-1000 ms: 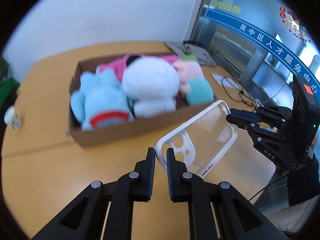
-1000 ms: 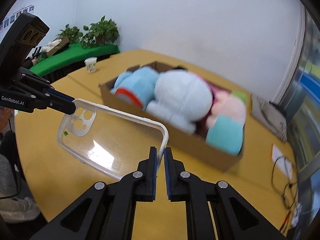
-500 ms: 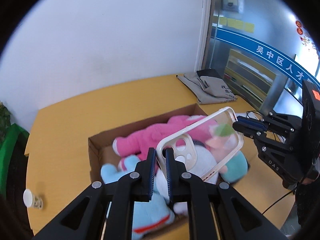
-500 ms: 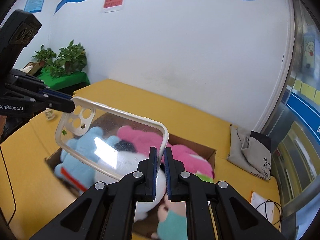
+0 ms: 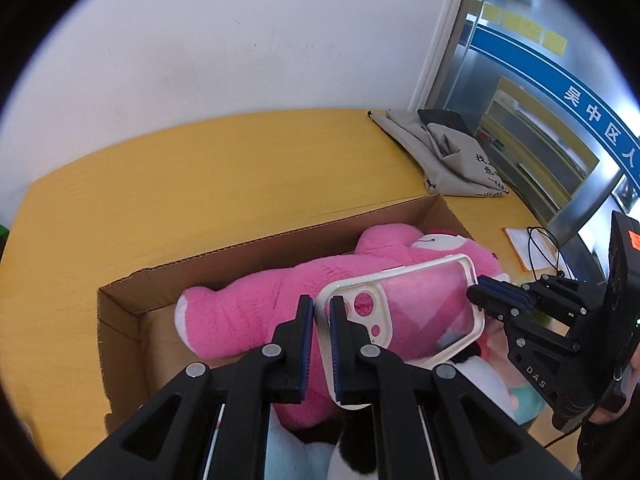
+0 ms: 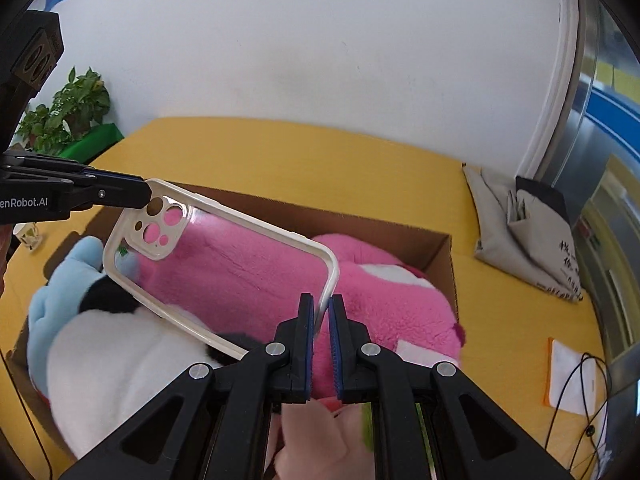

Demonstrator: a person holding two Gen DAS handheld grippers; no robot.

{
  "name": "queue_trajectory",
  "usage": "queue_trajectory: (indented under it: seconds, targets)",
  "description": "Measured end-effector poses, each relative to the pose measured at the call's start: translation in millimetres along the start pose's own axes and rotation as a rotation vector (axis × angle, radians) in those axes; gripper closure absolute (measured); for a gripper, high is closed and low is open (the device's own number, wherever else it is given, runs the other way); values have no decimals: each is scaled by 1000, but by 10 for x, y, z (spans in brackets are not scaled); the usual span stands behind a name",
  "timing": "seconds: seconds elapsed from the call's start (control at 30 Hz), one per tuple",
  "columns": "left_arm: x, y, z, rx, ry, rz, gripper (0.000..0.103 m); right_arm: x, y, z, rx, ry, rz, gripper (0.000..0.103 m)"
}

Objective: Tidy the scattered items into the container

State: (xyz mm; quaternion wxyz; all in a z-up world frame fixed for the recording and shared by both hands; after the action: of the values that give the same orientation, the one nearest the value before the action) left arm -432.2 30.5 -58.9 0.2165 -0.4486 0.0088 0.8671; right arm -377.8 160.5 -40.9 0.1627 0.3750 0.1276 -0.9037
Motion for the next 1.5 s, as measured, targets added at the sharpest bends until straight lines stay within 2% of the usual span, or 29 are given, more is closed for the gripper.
queue_trajectory:
  seconds: [0.2, 0.37, 0.43, 0.47, 0.5, 0.57, 0.63, 0.7, 0.77, 0.87, 1.0, 1.13, 1.27, 1.5]
  targets:
    - [44, 45, -21, -10, 1, 10, 96, 76, -33, -42, 3, 12, 3, 94]
    - [-182, 146, 51, -52, -59, 88, 95, -44, 31, 10, 33, -21, 46, 90]
    - [-381, 144, 66, -51, -88, 106, 92, -218, 52, 74, 42, -64, 66, 71]
    - [-525, 132, 71, -48, -110, 117, 90, -344, 47, 117, 45, -93, 65, 47]
    - [-681, 115, 68, -47, -135, 132, 84, -496, 30, 163, 47, -128, 56, 21]
    - [-1032, 60, 41, -45, -201, 166, 64, -893, -17, 255, 54, -212, 36, 5]
    - [-1471, -63, -61, -48, -293, 190, 30, -1325, -3, 290, 38, -283, 38, 4]
    - [-1839, -199, -240, -59, -383, 207, 24, -1722, 64, 254, 21, -337, 22, 0]
    - [-2123, -339, -545, -74, -450, 240, 24, -2039, 152, 134, 18, -376, 5, 0]
    - [-2325, -512, -1055, -114, -475, 268, 24, -2378, 348, -212, 32, -407, -17, 0]
    - [-2405, -717, -1699, -190, -457, 274, 24, -2416, 628, -783, 50, -329, -30, 0]
    - [-2378, -836, -2209, -219, -431, 283, 24, -2385, 714, -1210, 69, -273, -73, 0]
    - [-2391, -883, -2487, -215, -401, 307, 24, -2416, 785, -1546, 97, -216, -68, 0]
    - [-2537, -889, -2556, -241, -429, 344, 24, -2599, 846, -1758, 91, -206, -89, 0]
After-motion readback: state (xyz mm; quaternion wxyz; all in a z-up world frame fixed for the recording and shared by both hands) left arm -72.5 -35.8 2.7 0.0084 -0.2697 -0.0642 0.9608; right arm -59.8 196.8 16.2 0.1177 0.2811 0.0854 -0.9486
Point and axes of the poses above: each gripper's, at about its wrist camera, not at the fingertips, and x roughly the way its jaws point, y to its left, z to its top, the point moved 10 cm from there along x, roughly the way its jaws point, and after that the axes turned 2 degrees about -x, right-handed, at the moved point
